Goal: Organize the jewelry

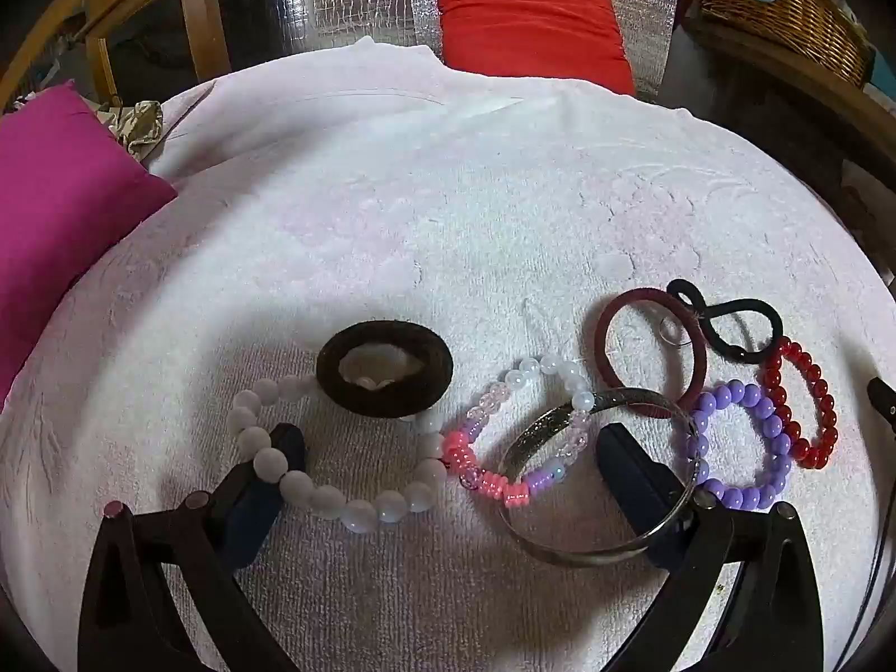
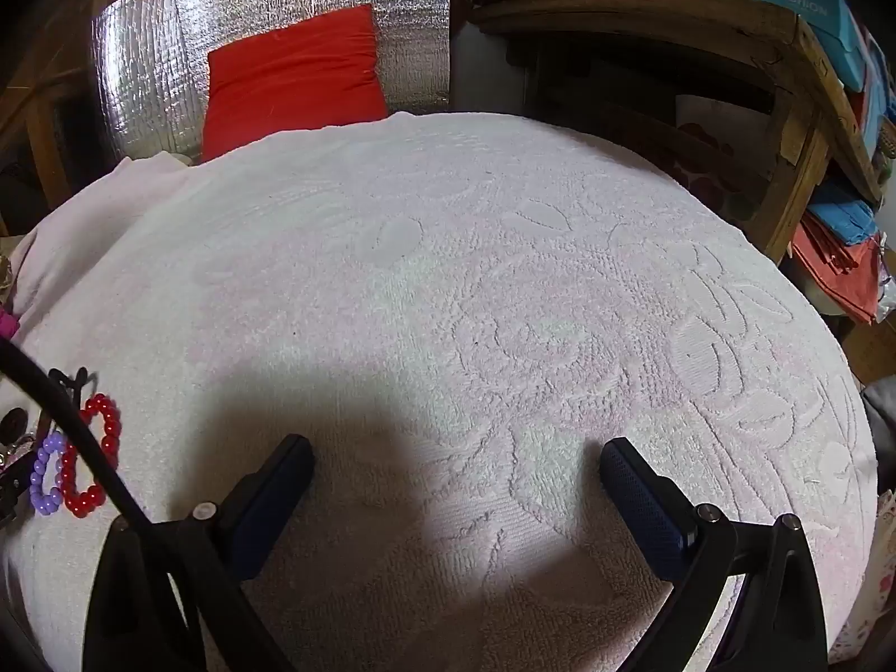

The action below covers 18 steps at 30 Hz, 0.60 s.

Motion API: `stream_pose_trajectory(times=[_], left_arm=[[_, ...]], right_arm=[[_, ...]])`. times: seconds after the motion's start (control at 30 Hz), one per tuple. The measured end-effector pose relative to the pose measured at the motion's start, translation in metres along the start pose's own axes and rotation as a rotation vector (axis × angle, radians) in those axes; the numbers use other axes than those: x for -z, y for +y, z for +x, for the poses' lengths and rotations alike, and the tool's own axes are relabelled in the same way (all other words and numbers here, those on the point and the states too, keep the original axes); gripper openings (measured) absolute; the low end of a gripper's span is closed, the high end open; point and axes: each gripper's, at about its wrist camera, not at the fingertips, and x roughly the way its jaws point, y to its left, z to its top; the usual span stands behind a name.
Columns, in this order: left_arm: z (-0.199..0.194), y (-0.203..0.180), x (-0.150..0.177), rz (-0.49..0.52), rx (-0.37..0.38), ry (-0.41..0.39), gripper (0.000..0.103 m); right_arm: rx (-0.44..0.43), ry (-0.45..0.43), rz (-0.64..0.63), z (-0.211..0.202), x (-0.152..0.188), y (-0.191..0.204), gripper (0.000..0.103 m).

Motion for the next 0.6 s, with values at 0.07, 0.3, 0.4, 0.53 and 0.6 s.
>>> stream_pose_trajectory(times=[0.07, 0.3, 0.4, 0.53, 0.6], left_arm=[[0.0, -0.0008, -0.0002, 0.001, -0.002, 0.0, 0.103], [0.0, -0.001, -0.0004, -0.002, 0.003, -0.001, 0.103], [-0.0002, -0.0004, -0.0009, -0.004, 0.004, -0.001, 0.103], [-0.0015, 0.0003, -0.0002, -0.004, 0.005, -0.002, 0.103], [-0.0019, 0.0002, -0.0004, -0.004, 0.005, -0.002, 0.103]], right_arm=[[0.0, 0.0, 0.0, 0.0, 0.0, -0.0001, 0.103], [0.0, 0.0, 0.0, 0.0001, 0.0, -0.0001, 0.103], [-0.001, -0.001, 0.001, 0.0002, 0.0002, -0.0001, 0.103], [0.006, 0.002, 0.003, 0.0011, -0.0005, 0.0007, 0.103], [0.015, 0.005, 0.002, 0.0011, -0.0024, 0.0032, 0.103]])
